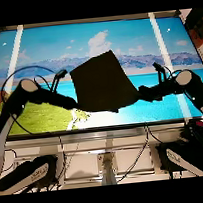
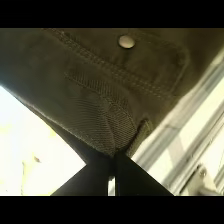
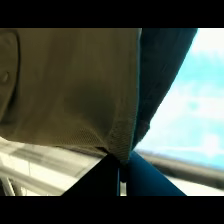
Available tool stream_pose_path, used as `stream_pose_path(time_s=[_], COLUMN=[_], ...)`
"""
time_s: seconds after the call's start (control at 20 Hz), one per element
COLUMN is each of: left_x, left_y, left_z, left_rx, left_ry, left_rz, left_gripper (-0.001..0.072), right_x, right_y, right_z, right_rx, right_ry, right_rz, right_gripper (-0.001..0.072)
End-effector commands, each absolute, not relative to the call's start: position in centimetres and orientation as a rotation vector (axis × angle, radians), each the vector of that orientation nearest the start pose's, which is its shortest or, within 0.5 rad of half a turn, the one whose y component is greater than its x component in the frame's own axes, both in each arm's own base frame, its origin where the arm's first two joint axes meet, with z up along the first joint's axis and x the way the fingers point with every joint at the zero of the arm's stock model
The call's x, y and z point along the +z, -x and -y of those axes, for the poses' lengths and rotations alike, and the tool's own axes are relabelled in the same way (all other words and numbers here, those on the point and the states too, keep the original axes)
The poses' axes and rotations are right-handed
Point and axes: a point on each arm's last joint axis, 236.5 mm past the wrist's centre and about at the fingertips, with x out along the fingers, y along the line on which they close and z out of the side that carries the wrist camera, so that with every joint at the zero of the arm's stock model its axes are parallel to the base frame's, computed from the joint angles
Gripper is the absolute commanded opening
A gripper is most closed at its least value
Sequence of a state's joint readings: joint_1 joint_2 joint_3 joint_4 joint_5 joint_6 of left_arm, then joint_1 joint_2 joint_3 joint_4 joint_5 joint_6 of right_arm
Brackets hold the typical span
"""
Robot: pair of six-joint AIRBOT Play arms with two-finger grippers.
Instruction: Fold the clothes and pants, and hang the long-sleeved shirts on hangers.
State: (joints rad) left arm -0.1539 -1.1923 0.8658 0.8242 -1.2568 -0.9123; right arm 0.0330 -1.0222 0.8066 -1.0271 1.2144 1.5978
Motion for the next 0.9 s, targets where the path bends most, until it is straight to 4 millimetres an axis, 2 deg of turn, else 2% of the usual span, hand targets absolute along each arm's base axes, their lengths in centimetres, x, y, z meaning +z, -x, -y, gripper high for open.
stream_pose_path(time_s=[0.0,0.1,0.2,0.3,0.4,0.5,0.55,0.6,0.7,0.85], left_x=[-2.6,-1.7,0.4,2.9,6.1,8.9,9.6,9.7,8.3,4.6], left_y=[-21.9,-22.1,-23.8,-26.6,-30.4,-35.0,-37.3,-39.4,-42.5,-46.7], left_z=[19.1,19.3,20.3,20.9,20.9,19.6,18.7,17.7,16.7,15.4], left_rx=[-0.91,-0.914,-0.903,-0.869,-0.82,-0.741,-0.682,-0.627,-0.553,-0.423], left_ry=[0.157,0.163,0.24,0.314,0.365,0.389,0.427,0.46,0.54,0.675], left_rz=[-1.35,-1.311,-1.228,-1.138,-1.026,-0.912,-0.878,-0.856,-0.837,-0.817], left_gripper=[0.0006,0.0006,0.0006,0.0005,0.0005,0.0006,0.0007,0.0007,0.0006,0.0007], right_x=[-0.1,0.8,1.9,3.7,5.6,6.7,6.9,6.8,6.4,4.8], right_y=[-24.6,-25.2,-27.5,-31.5,-36.7,-41.9,-44.6,-46.9,-51.8,-58.2], right_z=[-12.7,-13.3,-13.4,-13.5,-13.8,-13.9,-13.9,-14.2,-15.0,-16.7], right_rx=[0.292,0.309,0.311,0.326,0.354,0.362,0.36,0.366,0.385,0.382], right_ry=[-0.546,-0.576,-0.59,-0.585,-0.576,-0.573,-0.573,-0.582,-0.617,-0.653], right_rz=[-1.444,-1.422,-1.361,-1.268,-1.164,-1.099,-1.078,-1.066,-1.029,-0.952], right_gripper=[0.0012,0.0012,0.0012,0.0012,0.0012,0.0012,0.0012,0.0012,0.0012,0.0012])
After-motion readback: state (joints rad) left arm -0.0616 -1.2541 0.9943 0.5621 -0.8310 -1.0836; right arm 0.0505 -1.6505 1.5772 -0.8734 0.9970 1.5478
